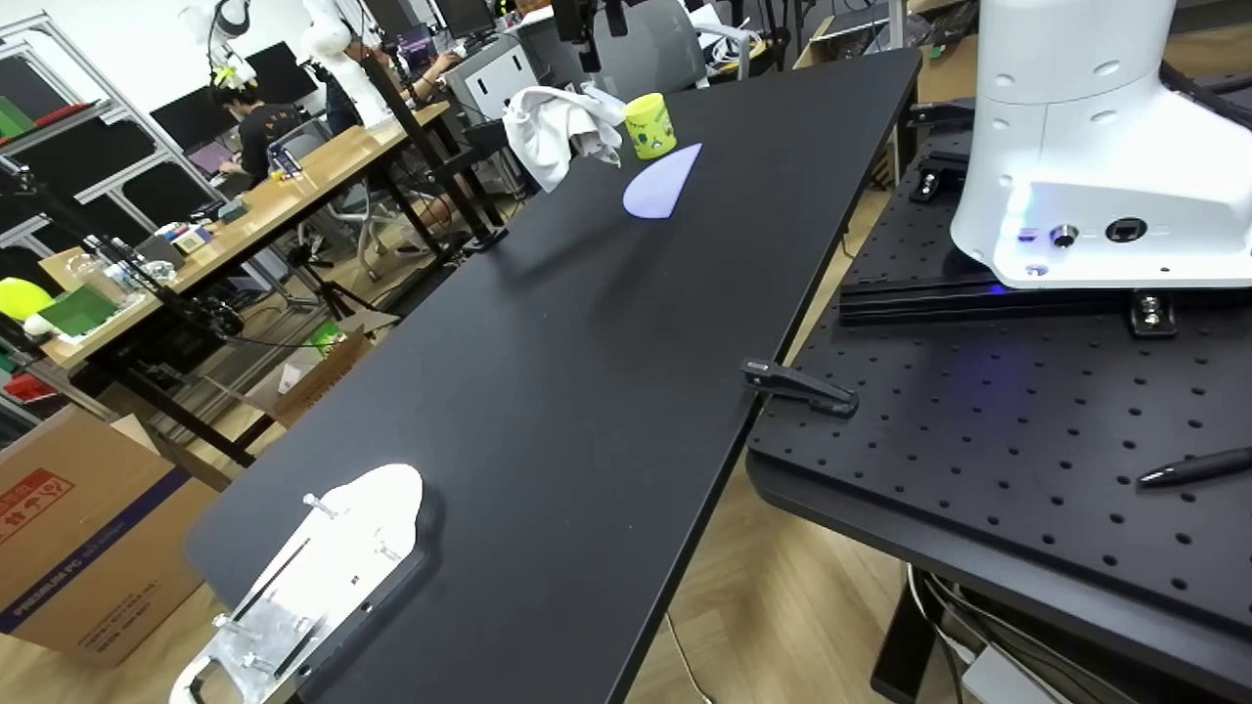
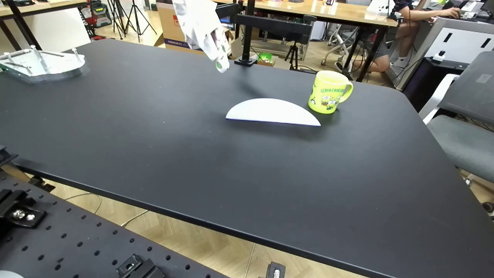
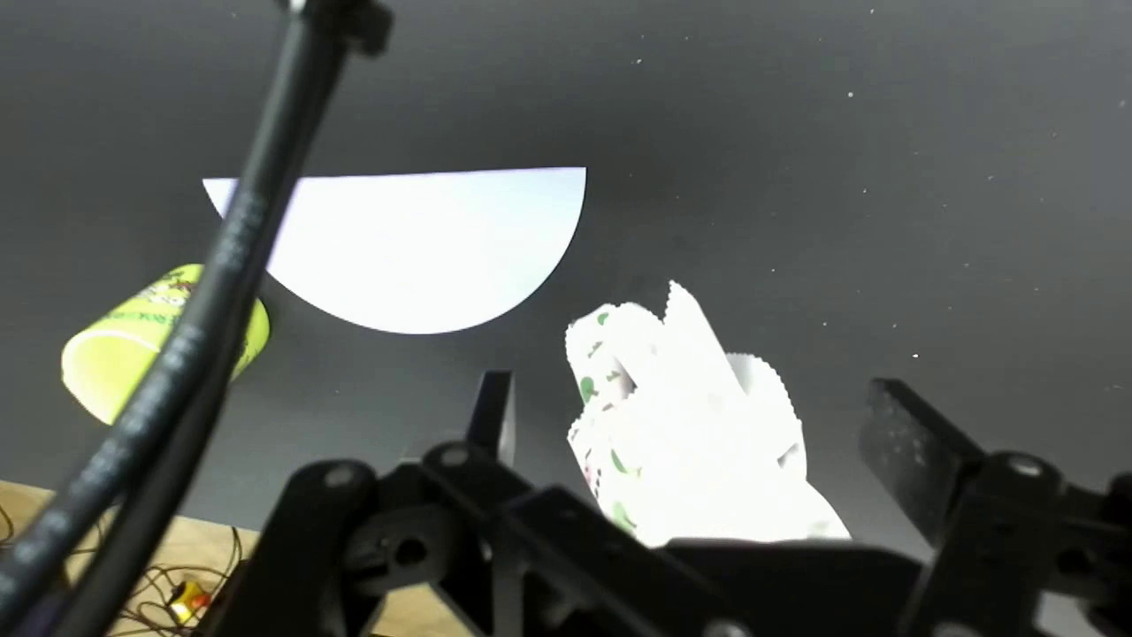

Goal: Take the cloth down and place it on the table

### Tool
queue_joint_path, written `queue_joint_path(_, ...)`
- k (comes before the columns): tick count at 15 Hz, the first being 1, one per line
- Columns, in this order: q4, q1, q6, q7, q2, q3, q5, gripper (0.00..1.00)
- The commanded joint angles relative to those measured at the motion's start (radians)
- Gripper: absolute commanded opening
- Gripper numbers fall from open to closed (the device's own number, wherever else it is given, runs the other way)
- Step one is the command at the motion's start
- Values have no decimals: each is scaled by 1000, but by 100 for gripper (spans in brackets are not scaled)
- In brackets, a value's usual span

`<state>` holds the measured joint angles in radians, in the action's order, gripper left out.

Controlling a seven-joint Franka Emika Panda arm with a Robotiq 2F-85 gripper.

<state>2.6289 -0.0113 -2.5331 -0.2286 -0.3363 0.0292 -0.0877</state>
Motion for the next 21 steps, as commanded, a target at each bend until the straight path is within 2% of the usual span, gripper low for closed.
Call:
queue_joint_path(1,-88,-27,7,-68,88,-5,-22,100)
queue_joint_path(10,-196,-51,6,-209,208,-28,-56,100)
queue_joint_path(11,-203,-52,2,-221,218,-32,-59,75)
queue_joint_path(13,-216,-54,2,-240,233,-38,-61,67)
queue_joint_path(21,-219,-51,16,-284,212,-45,-54,11)
